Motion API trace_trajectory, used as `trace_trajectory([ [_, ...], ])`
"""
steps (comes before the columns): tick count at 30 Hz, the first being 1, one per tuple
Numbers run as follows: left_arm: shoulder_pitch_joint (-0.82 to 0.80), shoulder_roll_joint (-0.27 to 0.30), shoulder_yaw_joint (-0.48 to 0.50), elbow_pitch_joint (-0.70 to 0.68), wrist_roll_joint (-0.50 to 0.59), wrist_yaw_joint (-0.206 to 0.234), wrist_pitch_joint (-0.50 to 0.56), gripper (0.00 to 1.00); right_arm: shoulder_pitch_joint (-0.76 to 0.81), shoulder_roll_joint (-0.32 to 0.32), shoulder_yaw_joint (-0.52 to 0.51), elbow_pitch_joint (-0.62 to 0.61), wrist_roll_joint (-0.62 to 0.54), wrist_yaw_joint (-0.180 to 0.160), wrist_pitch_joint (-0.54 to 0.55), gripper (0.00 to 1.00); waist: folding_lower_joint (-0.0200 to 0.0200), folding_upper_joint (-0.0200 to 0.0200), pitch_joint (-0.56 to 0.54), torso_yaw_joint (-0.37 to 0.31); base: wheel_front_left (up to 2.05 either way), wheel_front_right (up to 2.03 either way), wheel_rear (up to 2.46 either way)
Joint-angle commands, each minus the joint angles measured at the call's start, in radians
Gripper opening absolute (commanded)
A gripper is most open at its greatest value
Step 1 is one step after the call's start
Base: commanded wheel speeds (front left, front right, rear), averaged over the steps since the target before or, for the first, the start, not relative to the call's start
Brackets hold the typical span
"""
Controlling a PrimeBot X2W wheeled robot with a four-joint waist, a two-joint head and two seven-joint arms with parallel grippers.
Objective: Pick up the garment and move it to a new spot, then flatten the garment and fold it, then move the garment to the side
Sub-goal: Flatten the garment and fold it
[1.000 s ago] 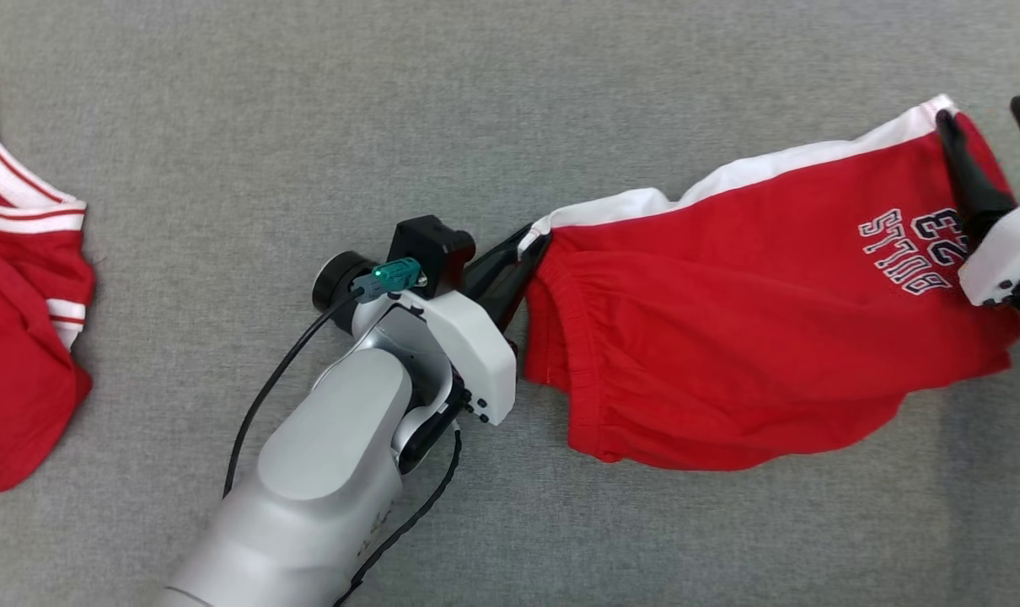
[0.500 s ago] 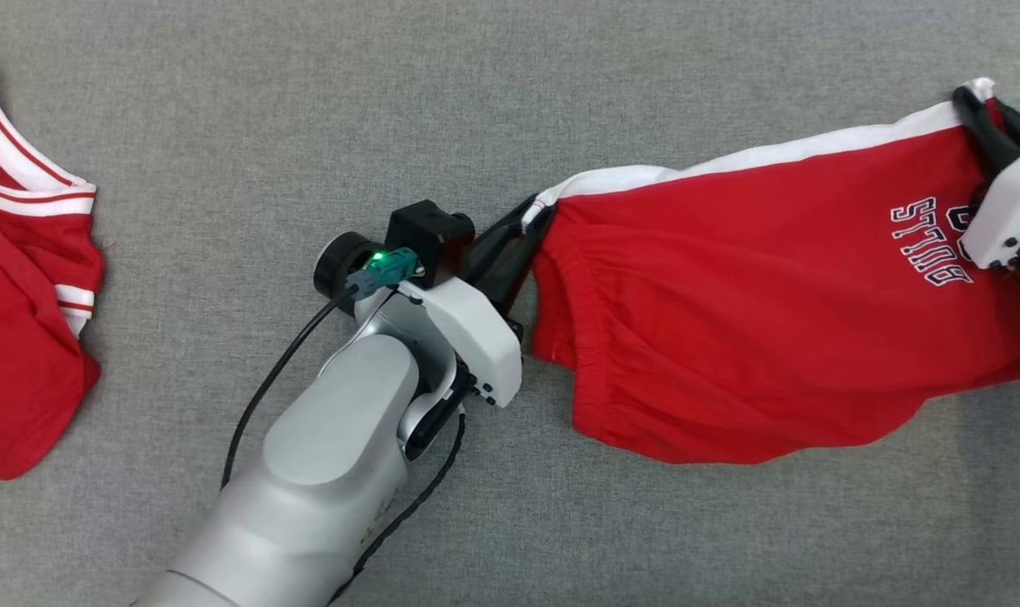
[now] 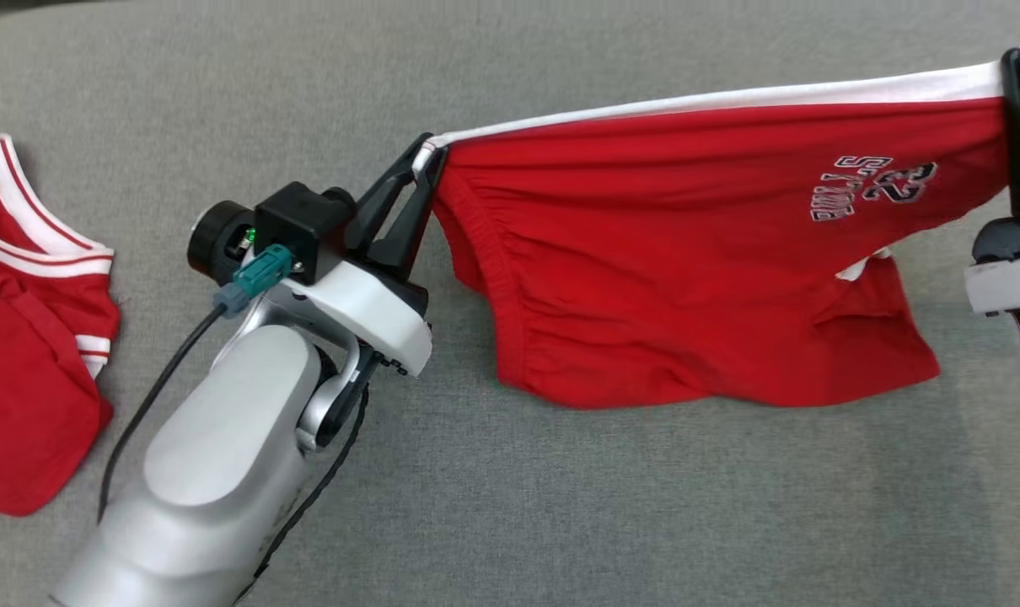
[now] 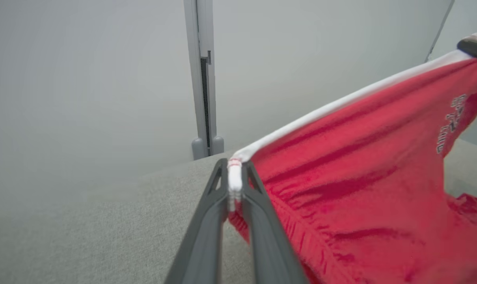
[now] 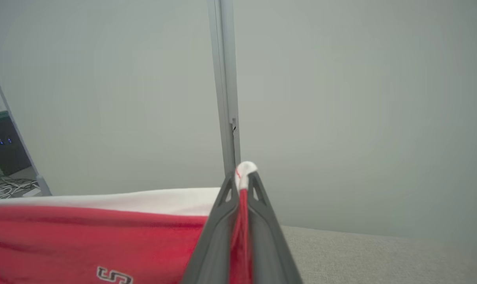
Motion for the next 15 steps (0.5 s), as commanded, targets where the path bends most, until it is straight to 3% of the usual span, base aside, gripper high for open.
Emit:
trace_trajectory([
  [1, 0.015, 0.024, 0.014, -0.031, 0.002, 0.017, 0.003, 0.0, 0.028, -0.001, -0.031, -0.031, -0.022, -0.003, -0.006, 0.0, 0.0, 0.0, -0.046, -0.023, 0.0, 0.0, 0.0],
  [10, 0.089, 0.114, 0.054, -0.386, -0.028, 0.086, 0.108, 0.0, 0.198, 0.097, -0.227, -0.43, -0.155, -0.003, 0.077, 0.0, 0.0, 0.0, -0.133, -0.03, 0.0, 0.0, 0.0],
  [15, 0.085, 0.156, 0.071, -0.514, -0.016, 0.113, 0.157, 0.0, 0.231, 0.13, -0.262, -0.562, -0.2, -0.003, 0.137, 0.0, 0.0, 0.0, -0.157, -0.035, 0.0, 0.0, 0.0],
])
